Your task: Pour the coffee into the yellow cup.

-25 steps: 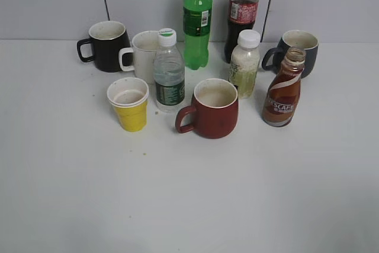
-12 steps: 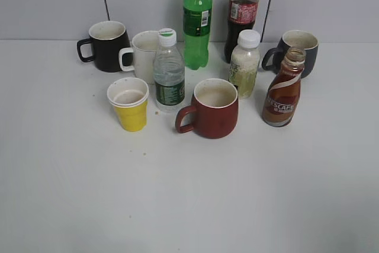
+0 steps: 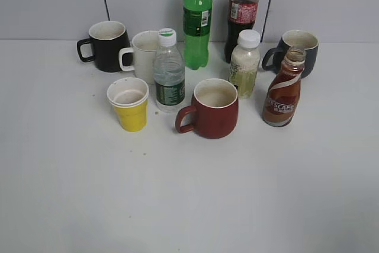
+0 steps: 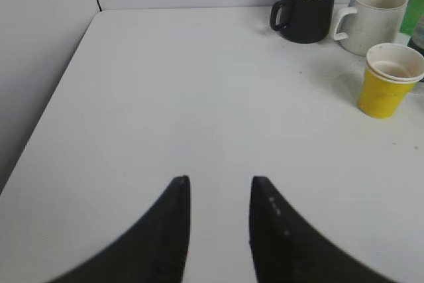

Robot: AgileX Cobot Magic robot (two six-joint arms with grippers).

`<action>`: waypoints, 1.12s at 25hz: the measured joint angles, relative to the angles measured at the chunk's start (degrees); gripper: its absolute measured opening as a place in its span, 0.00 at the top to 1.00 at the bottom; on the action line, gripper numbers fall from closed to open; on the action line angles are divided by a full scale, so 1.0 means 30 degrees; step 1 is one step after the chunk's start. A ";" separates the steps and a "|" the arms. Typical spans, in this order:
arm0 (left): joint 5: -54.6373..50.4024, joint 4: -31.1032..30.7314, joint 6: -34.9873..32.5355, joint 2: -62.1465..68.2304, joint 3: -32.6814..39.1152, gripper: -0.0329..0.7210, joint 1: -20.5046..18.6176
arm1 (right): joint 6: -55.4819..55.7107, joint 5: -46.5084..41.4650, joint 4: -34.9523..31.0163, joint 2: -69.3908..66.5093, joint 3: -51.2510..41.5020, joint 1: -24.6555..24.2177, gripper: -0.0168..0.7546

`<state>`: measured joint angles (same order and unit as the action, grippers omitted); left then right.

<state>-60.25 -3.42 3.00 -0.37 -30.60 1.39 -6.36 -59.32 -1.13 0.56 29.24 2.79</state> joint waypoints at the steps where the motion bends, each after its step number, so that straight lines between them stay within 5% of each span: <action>1: 0.0000 0.0000 0.0000 0.0000 0.0000 0.64 0.0000 | 0.0000 0.0000 0.0000 0.0000 0.0000 0.0000 0.22; 15: 0.1133 0.0324 0.0000 0.0000 -0.0281 0.64 0.0732 | 0.0017 0.0019 -0.0165 0.0000 0.0022 0.0000 0.22; 23: 0.8779 0.0361 0.0000 0.2184 0.0712 0.64 0.1994 | -0.0370 0.1563 -0.0906 -0.2050 0.0342 -0.0017 0.25; 28: 1.8237 0.0498 0.0000 0.7425 0.3419 0.64 0.2187 | -0.1904 0.6153 -0.2149 -0.5603 0.0342 0.0147 0.28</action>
<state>-5.54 -1.93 3.00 21.90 -20.35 7.95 -12.07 -40.86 -7.57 -16.25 30.26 3.23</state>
